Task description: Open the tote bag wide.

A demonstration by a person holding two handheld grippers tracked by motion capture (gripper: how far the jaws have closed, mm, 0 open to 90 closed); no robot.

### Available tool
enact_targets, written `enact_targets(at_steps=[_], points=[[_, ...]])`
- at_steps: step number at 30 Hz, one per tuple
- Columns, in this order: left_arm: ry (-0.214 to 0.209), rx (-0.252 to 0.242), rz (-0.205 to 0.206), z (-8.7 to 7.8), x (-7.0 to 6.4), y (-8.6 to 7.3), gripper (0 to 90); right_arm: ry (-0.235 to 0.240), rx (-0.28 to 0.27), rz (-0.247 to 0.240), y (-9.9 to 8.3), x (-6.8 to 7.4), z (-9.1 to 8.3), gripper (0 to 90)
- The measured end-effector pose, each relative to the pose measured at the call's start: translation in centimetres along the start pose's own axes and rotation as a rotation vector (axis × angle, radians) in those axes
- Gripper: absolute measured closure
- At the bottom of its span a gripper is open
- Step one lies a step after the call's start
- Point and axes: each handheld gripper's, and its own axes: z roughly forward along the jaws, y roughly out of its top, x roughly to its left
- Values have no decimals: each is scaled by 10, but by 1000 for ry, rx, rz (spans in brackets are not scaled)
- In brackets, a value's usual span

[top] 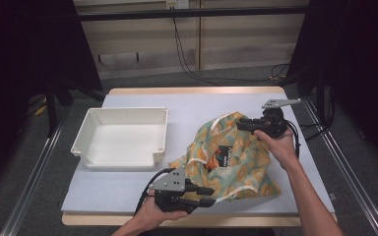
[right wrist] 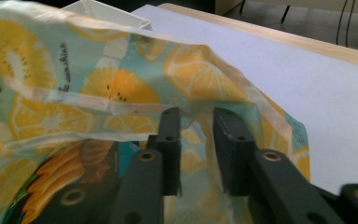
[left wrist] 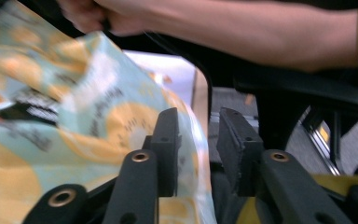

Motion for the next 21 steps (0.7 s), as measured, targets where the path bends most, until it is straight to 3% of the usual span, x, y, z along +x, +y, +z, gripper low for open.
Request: enact_targets(at_steps=[1, 5, 7, 8, 9, 11, 12, 14, 16, 17, 18, 21], points=[[9, -12, 1, -1, 2, 3, 677, -15, -3, 10, -3, 2, -9, 650], [35, -52, 22, -4, 12, 17, 667, -30, -16, -1, -5, 8, -24, 604], [58, -71, 19, -5, 18, 23, 674, -19, -30, -3, -6, 11, -31, 635], [90, -68, 25, -5, 27, 30, 677, -5, -38, -8, -6, 13, -34, 653], [90, -68, 25, -5, 27, 30, 676, 1, -39, -2, -7, 16, -36, 683], [137, -88, -3, -3, 44, 33, 675, 20, -18, -25, -9, 24, -36, 723], [168, -81, -12, -3, 50, 34, 672, 32, -3, -41, -11, 29, -35, 730], [189, -91, -27, -1, 55, 33, 668, 39, 8, -50, -13, 34, -33, 733], [252, -51, -30, 2, 68, 32, 629, 51, 40, -63, -20, 44, -28, 712], [252, -51, -30, 2, 68, 32, 608, 50, 48, -69, -22, 46, -26, 688], [296, -14, -30, 3, 78, 30, 589, 51, 53, -68, -25, 46, -24, 656], [329, 8, -41, 3, 87, 26, 531, 50, 57, -61, -29, 46, -21, 631]])
